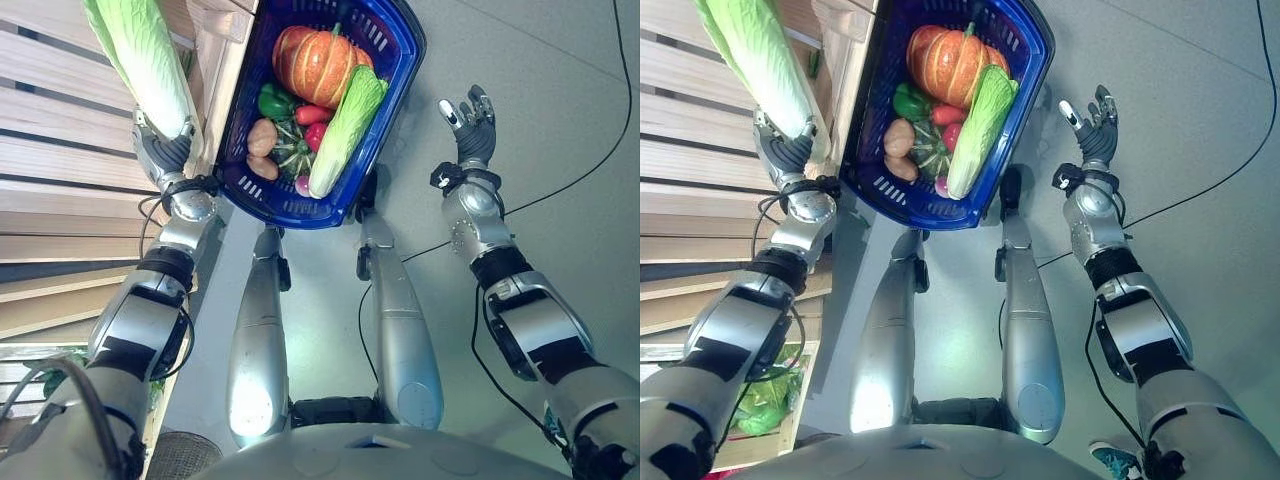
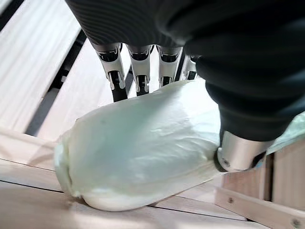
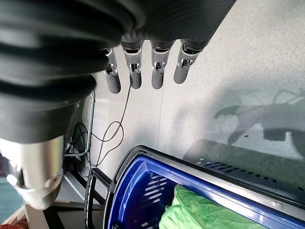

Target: Pick up fruits and vegetables into the basket

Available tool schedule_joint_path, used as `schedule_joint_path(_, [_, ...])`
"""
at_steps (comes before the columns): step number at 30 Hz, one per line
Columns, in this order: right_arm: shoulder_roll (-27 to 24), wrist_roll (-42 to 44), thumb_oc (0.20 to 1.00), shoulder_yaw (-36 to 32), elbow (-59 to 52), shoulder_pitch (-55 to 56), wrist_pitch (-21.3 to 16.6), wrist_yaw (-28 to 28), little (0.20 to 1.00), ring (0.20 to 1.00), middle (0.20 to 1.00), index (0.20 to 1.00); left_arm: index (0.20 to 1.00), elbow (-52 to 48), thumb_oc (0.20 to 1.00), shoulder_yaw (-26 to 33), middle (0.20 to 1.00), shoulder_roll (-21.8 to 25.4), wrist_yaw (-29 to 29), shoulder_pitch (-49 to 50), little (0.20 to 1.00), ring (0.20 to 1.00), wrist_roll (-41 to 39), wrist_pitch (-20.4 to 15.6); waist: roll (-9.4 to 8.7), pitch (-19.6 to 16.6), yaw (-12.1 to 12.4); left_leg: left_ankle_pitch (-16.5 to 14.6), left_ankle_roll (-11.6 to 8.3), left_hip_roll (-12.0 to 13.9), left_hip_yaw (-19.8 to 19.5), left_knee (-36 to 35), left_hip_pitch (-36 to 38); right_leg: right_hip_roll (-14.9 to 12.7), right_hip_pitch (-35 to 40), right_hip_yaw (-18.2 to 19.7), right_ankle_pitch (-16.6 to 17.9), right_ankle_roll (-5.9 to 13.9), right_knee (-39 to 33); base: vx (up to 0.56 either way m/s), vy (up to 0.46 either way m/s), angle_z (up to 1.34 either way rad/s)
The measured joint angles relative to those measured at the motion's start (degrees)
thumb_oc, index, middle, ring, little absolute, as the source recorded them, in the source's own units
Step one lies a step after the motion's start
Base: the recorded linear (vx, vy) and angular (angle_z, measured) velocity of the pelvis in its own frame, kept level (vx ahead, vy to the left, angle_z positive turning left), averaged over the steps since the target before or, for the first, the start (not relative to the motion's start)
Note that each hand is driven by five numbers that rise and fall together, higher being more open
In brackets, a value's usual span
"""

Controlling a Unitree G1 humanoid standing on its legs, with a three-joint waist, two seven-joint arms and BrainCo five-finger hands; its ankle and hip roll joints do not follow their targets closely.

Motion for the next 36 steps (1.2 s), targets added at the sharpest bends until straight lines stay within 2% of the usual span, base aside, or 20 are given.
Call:
schedule_joint_path(5, [-0.13,-0.03,1.0,-0.03,-1.84,1.14,0.17,-0.29,1.0,1.0,1.0,1.0,0.2,-3.71,0.2,-0.06,0.2,0.53,1.95,1.46,0.2,0.2,4.89,0.01,0.01,0.01,0.59,0.11,-0.02,-0.04,-0.08,-0.24,0.04,-0.05,0.0,-0.11,0.0,0.0,-0.12,0.0,0.0,0.0])
schedule_joint_path(10, [-0.28,0.02,1.0,-0.19,-3.31,1.37,0.17,1.73,1.0,1.0,1.0,1.0,0.2,-10.03,0.2,-1.58,0.2,2.55,1.83,1.06,0.2,0.2,10.81,-0.49,0.03,0.02,1.4,0.25,-0.07,-0.02,-0.2,-0.29,0.05,-0.08,0.01,-0.28,0.0,0.0,-0.1,0.0,0.0,0.0])
schedule_joint_path(21, [-0.33,0.18,1.0,-0.21,-10.45,3.39,0.62,6.42,1.0,1.0,1.0,1.0,0.2,-19.06,0.2,-3.68,0.2,4.32,-1.35,2.36,0.2,0.2,16.22,-0.85,0.06,0.04,1.65,1.43,-0.29,0.04,-0.54,-2.27,1.79,-0.13,1.3,-0.89,-0.2,0.27,-0.62,0.0,0.0,0.0])
schedule_joint_path(27, [-0.33,4.07,1.0,-0.18,-12.02,3.93,0.74,11.86,1.0,1.0,1.0,1.0,0.2,-21.31,0.2,-5.62,0.2,5.03,-4.6,2.37,0.2,0.2,18.42,-0.86,0.07,0.04,1.7,1.47,-0.32,0.05,-0.54,-2.28,1.82,-0.11,1.3,-0.9,-0.2,0.27,-0.63,0.0,0.0,0.0])
schedule_joint_path(36, [-0.74,8.94,1.0,0.6,-19.45,5.0,3.54,19.83,1.0,1.0,1.0,1.0,0.2,-25.86,0.2,-10.3,0.2,7.63,-15.81,2.19,0.2,0.2,18.56,-0.85,0.11,0.06,1.72,1.48,-0.32,0.07,-0.53,-2.28,1.94,-0.08,1.38,-0.91,-0.18,0.25,-0.56,0.0,0.0,0.0])
